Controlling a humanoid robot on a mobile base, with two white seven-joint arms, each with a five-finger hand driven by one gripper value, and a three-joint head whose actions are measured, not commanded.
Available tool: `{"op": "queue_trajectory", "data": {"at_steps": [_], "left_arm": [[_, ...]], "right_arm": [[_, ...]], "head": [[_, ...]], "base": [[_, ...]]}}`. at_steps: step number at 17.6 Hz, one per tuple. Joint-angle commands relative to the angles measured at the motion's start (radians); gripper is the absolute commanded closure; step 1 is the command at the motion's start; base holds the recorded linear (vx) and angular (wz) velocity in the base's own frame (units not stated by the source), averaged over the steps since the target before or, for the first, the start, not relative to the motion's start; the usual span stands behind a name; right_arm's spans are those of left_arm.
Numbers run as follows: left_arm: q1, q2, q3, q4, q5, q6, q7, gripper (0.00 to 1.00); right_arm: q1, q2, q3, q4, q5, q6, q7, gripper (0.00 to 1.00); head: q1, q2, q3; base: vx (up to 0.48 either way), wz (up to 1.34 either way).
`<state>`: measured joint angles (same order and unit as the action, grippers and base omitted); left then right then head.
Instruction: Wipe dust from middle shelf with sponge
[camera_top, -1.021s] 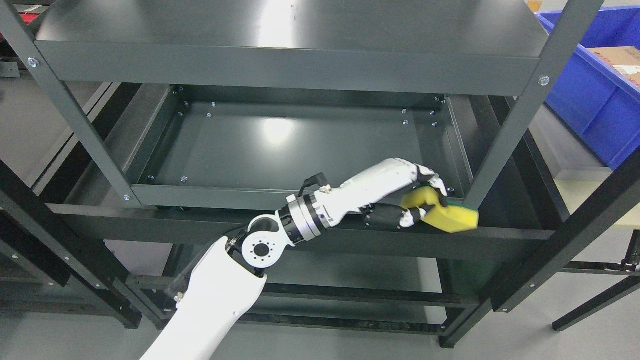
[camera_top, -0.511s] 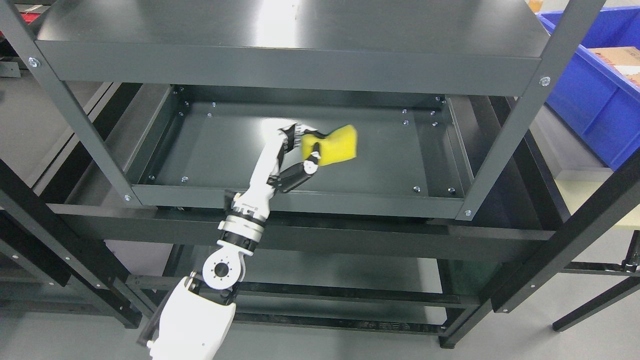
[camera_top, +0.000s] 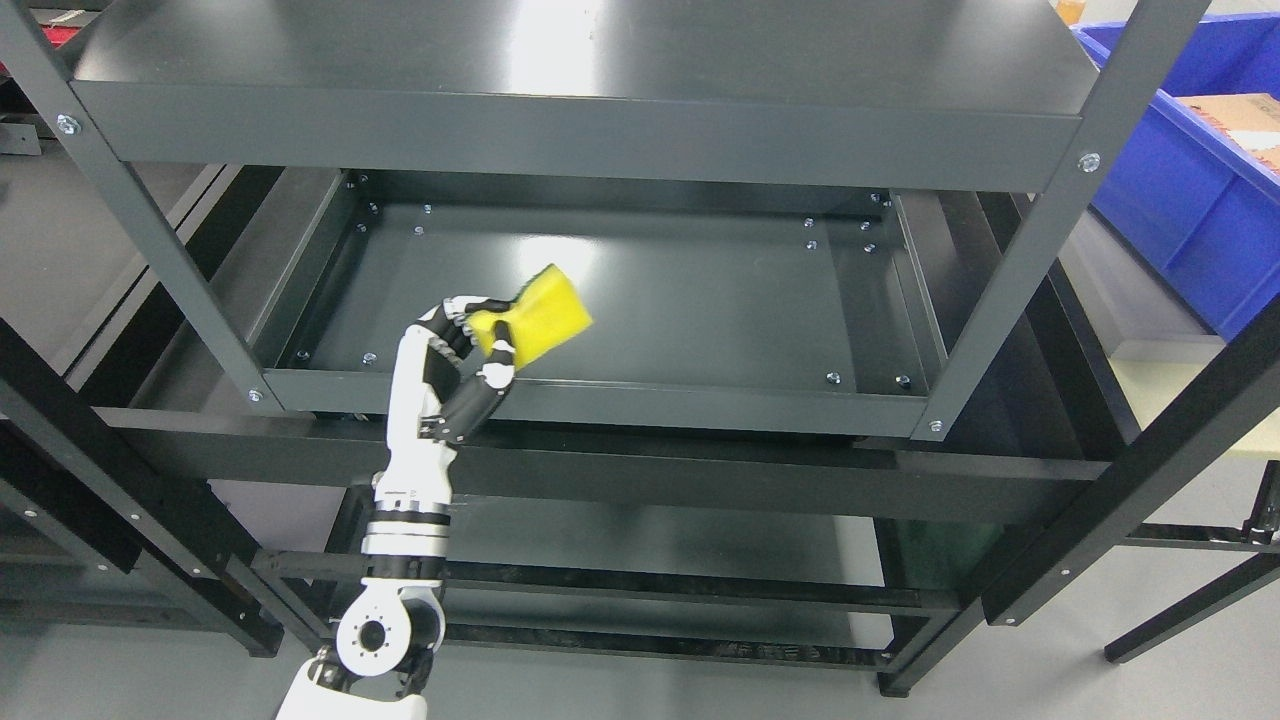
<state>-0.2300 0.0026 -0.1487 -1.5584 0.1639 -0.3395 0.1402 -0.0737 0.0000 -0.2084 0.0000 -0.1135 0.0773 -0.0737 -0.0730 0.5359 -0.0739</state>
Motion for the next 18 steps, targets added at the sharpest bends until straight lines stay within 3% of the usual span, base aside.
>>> {"op": "queue_trajectory", "data": {"at_steps": [1,18], "left_arm": [[0.073,0.015,0.187,-0.078,0.091,-0.006,-0.002,1.0],[0.1,0.015,0.173,-0.077,0.101,0.019,-0.002,1.0]], "right_arm": [[0.0,-0.017,0.0,-0.017,0.0,-0.001,0.0,0.0],[0.0,-0.017,0.0,-0.017,0.0,-0.001,0.0,0.0]], "head": [[0.0,0.0,0.0],[0.0,0.0,0.0]], "base": [[0.0,0.0],[0.0,0.0]]}}
